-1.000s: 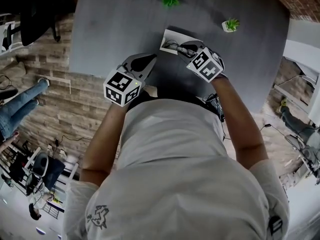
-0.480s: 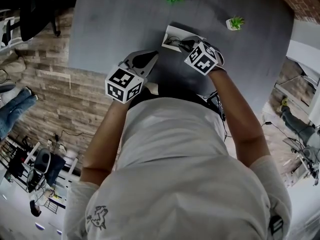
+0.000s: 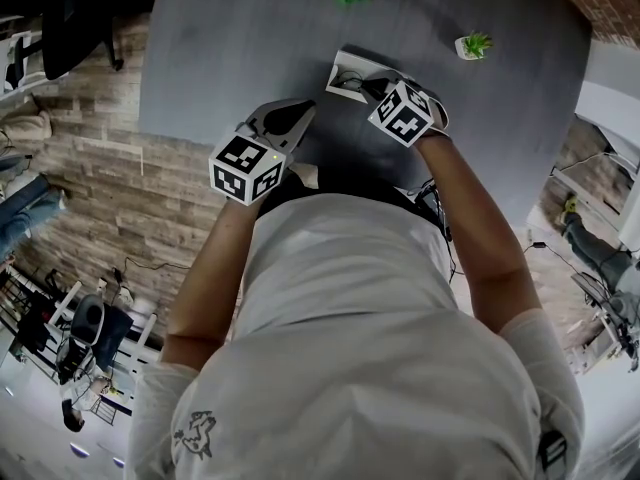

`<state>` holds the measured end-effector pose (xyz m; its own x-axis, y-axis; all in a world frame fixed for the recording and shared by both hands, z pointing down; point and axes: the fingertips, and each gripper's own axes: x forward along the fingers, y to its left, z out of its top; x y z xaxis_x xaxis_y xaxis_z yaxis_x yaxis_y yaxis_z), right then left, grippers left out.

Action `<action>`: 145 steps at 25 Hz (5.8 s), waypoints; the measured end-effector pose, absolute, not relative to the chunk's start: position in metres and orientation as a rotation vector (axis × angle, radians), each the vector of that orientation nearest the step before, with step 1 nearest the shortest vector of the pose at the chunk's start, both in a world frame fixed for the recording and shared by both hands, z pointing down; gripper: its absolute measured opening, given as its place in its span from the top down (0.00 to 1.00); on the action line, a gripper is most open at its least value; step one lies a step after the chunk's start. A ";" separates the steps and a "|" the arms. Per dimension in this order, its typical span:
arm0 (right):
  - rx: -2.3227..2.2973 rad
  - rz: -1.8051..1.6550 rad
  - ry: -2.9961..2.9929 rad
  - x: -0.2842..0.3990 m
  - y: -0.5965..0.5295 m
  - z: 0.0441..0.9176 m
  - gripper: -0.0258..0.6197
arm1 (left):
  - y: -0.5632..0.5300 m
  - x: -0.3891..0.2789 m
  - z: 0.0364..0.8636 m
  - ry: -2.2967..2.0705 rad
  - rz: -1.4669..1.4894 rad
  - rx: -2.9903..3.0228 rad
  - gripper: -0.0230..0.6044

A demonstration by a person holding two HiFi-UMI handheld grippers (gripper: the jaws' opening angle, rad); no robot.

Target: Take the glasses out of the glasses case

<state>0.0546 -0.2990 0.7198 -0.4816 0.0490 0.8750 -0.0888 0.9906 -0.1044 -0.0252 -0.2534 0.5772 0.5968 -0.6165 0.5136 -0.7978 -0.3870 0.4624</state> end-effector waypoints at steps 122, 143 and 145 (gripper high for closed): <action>0.923 0.191 -2.725 0.204 0.035 0.382 0.94 | 0.061 0.061 0.376 -1.062 0.195 2.647 0.94; 0.990 0.130 -2.714 0.082 0.118 0.362 0.94 | 0.136 -0.064 0.357 -0.999 0.135 2.701 0.95; 0.993 0.127 -2.712 0.072 0.127 0.361 0.94 | 0.144 -0.074 0.356 -0.991 0.136 2.708 0.95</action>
